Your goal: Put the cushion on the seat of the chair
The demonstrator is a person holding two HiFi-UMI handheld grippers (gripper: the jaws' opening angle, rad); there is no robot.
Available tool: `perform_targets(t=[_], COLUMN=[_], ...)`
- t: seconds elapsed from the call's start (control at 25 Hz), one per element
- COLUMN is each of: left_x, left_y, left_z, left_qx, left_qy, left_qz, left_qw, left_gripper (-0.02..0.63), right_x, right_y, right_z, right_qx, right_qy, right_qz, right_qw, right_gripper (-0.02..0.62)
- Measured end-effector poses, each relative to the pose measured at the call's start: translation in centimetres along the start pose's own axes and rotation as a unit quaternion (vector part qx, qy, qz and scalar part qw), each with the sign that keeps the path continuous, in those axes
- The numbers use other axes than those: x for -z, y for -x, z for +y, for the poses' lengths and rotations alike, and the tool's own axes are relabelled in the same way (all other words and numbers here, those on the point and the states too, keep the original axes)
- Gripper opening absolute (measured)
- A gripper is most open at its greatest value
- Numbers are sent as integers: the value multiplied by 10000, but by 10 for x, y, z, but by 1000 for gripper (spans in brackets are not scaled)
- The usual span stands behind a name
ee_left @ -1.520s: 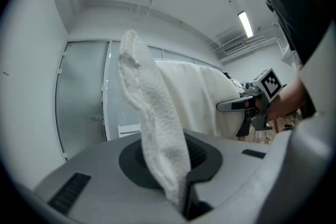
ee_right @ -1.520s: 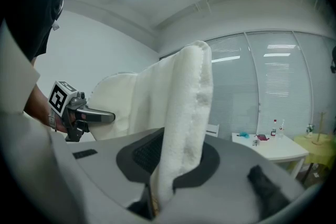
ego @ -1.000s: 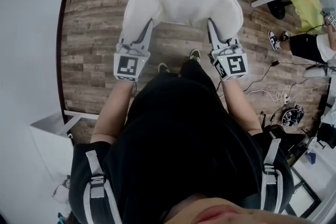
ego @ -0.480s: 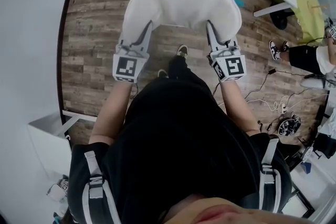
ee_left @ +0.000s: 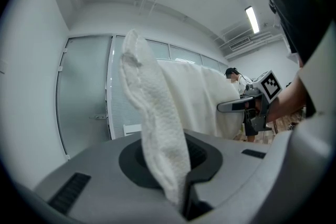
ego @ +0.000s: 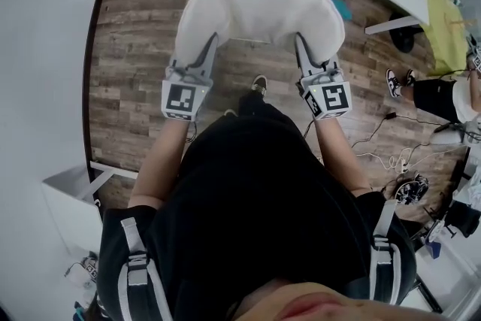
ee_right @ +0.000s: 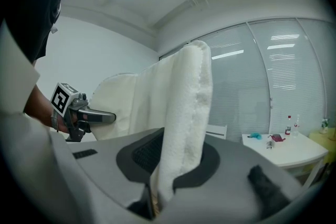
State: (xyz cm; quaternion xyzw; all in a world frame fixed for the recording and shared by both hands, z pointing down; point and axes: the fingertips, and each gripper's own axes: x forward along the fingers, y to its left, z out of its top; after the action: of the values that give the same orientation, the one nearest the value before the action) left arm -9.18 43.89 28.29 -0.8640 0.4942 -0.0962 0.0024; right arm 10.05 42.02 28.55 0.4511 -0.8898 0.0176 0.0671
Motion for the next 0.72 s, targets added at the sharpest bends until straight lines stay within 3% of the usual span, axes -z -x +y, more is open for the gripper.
perform_targets(t=[0.72], left_x=[-23], left_y=[-116], left_z=[12], left_qx=[-377], left_qy=[-57], left_qz=[80], left_qw=[9992], left_gripper=[54], right_x=[-6], right_y=[-66], right_z=[-112], right_qx=[-379], right_qy=[25], right_qz=[-137], right_qw=[9992], right_gripper=[52])
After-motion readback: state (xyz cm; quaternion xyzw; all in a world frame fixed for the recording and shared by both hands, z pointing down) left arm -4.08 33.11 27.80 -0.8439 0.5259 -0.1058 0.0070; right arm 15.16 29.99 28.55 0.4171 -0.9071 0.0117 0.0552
